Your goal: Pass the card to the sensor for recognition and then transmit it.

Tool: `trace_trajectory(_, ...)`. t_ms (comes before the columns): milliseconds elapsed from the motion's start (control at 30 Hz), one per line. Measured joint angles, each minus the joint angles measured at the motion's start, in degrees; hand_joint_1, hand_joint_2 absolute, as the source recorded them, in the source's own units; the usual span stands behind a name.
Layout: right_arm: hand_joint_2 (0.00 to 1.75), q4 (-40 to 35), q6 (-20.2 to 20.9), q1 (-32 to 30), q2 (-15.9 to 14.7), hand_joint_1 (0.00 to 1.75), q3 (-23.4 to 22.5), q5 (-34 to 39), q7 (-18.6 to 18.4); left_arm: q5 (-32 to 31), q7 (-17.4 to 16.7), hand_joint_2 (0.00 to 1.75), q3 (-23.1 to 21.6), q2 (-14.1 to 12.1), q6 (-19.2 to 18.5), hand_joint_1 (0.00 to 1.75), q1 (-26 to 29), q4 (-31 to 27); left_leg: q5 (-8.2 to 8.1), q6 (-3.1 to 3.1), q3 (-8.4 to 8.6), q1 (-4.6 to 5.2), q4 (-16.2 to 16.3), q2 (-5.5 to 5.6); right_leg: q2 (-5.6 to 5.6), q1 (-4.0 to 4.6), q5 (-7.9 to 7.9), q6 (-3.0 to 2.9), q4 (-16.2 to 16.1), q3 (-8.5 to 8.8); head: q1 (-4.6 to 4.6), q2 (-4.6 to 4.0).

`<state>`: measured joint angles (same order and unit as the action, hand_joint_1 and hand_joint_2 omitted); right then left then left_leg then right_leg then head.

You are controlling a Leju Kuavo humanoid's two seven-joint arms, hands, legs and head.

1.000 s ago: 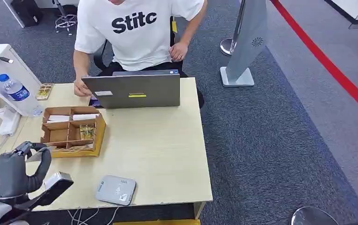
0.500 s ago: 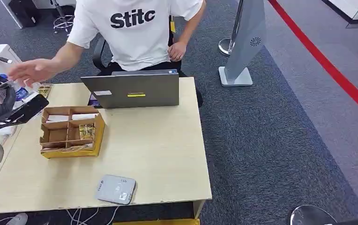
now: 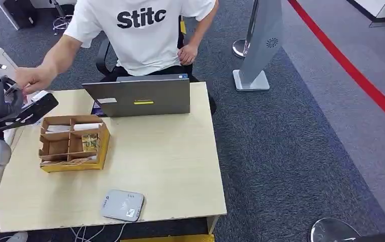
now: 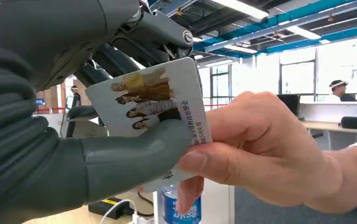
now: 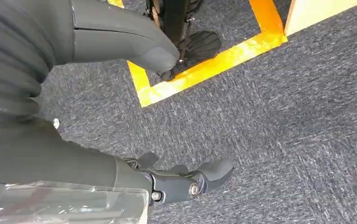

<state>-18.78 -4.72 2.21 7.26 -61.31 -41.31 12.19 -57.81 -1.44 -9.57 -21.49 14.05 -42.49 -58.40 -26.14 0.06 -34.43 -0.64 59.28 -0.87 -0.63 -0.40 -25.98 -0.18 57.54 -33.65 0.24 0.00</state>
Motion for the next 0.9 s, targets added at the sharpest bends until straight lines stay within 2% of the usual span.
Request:
trace_trajectory(200,1.75,1.03,-0.07,0.09,-0.33,0.00,0.63,-0.17,-0.17,0.11,0.00,1.75,-0.02,0.31,0.00,1.75,-0.24,0.74,-0.14,-0.01,-0.10,0.00,0.00,-0.22,-0.22,0.00,-0.01,0.00,0.00,-0.16,-0.02,0.00)
trace_trajectory(233,1.75,1.25,-0.24,0.11,-0.33,0.00,0.74,-0.53,-0.46,0.28,0.00,1.75,-0.02,0.33,-0.04,0.24,-0.22,0.76,-0.15,-0.01,-0.11,0.00,0.00,-0.24,-0.25,0.00,-0.01,0.01,0.00,-0.18,0.00,0.00)
trace_trajectory(267,1.75,1.53,-0.52,0.10,-0.37,0.00,0.96,-1.07,-0.74,0.52,0.00,1.75,-0.02,0.37,-0.13,0.00,-0.21,0.76,-0.15,0.00,-0.13,0.00,0.00,-0.24,-0.25,0.00,-0.02,0.01,0.00,-0.20,-0.02,0.00)
trace_trajectory(400,1.75,2.36,-0.74,0.11,-0.44,0.00,1.53,-1.55,-1.62,2.08,0.68,1.75,-0.02,0.64,-0.11,0.00,0.47,0.63,-0.15,0.00,-0.17,0.00,-0.01,-0.18,-0.16,0.00,-0.04,0.03,0.00,-0.22,-0.02,0.00)
trace_trajectory(533,1.75,2.86,-0.39,0.09,-0.50,0.00,1.51,-1.20,-2.49,5.40,2.89,1.75,0.11,0.83,0.59,0.00,2.91,-2.43,-0.14,0.00,-0.19,0.00,-0.02,-0.08,0.00,0.00,-0.06,0.01,0.00,-0.18,-0.02,0.00)
trace_trajectory(633,1.75,2.97,-1.16,-0.05,-0.50,0.00,1.53,-2.14,-3.08,6.97,4.39,1.75,0.50,0.59,0.44,0.00,7.04,-8.45,-0.14,0.00,-0.16,0.01,-0.02,-0.09,-0.01,0.00,-0.05,0.01,0.00,-0.12,0.02,0.00)
trace_trajectory(733,1.75,3.02,-1.44,-0.52,-0.48,0.00,1.51,-2.27,-3.58,6.21,4.22,1.75,0.59,-0.33,-0.96,0.00,12.23,-16.03,-0.13,0.01,-0.16,0.00,-0.02,-0.07,0.00,-0.01,-0.06,0.01,0.00,-0.13,0.00,0.00)
trace_trajectory(900,1.75,3.06,-1.60,-0.62,-0.44,0.00,1.51,-2.25,-4.33,5.84,4.07,1.75,1.40,-1.33,-1.38,0.00,17.14,-22.72,-0.12,0.03,-0.18,0.00,-0.04,0.06,0.16,-0.01,-0.06,0.02,0.00,-0.09,-0.02,0.00)
